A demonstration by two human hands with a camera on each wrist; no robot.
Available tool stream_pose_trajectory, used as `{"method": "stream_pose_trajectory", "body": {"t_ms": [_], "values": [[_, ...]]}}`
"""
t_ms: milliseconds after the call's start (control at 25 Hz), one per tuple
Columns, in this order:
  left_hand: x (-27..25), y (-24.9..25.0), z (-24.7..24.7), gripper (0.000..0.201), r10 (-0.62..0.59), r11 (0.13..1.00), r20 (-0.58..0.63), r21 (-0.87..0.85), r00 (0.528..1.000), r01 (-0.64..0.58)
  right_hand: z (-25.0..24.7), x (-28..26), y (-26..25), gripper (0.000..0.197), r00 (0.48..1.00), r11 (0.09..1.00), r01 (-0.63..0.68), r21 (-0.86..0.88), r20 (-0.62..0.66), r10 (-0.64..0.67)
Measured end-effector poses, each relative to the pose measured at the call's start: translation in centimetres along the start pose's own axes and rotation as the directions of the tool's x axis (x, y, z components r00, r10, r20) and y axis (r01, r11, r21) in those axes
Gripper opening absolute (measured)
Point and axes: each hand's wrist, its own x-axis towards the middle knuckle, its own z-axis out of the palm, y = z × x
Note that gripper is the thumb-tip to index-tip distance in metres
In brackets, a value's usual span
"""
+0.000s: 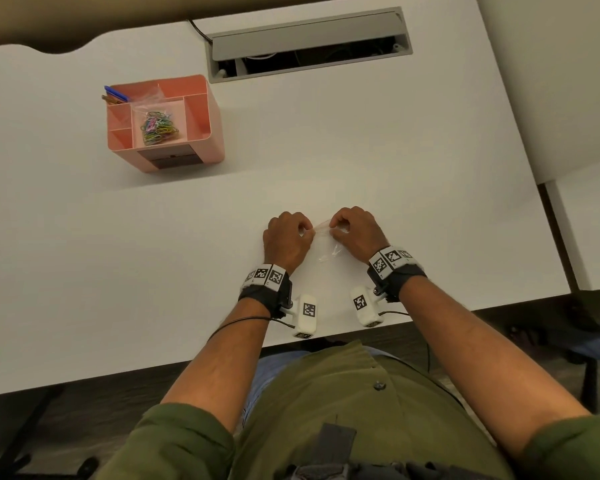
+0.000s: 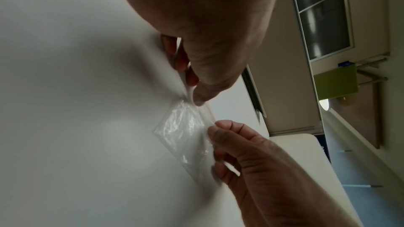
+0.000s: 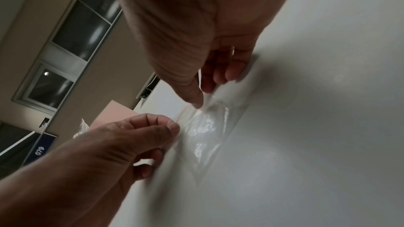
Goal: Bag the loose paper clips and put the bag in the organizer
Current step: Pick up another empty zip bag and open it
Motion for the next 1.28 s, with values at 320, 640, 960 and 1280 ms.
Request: {"method": "stream_pose_trajectory", "body": {"t_ms": [320, 640, 960, 1280], "values": [[-2.1, 0.4, -3.1, 0.016, -0.221, 0.555, 0.187, -0.783, 0.957, 0.281, -0.3, -2.0, -4.0, 0.011, 0.989, 0.813, -0.136, 0.566, 0.038, 0.140], [-4.4, -2.6, -6.9, 0.028, -0.207, 0.374, 0.250, -0.873, 0.946, 0.313, 0.2, -2.8, -10.0, 0.043, 0.994, 0.723, -0.097, 0.684, 0.029, 0.105], [-6.0, -5.8, -13.2, 0.016, -0.179, 0.504, 0.109, -0.843, 0.978, 0.186, 2.2, -3.2, -14.5, 0.016, 0.995, 0.683, -0.097, 0.724, 0.087, 0.049], [-8.9, -9.3, -18.2, 0.015, -0.091, 0.461, 0.080, -0.880, 0.993, 0.113, 4.4, -4.9, -19.5, 0.013, 0.995, 0.762, -0.014, 0.648, 0.082, -0.051]]}}
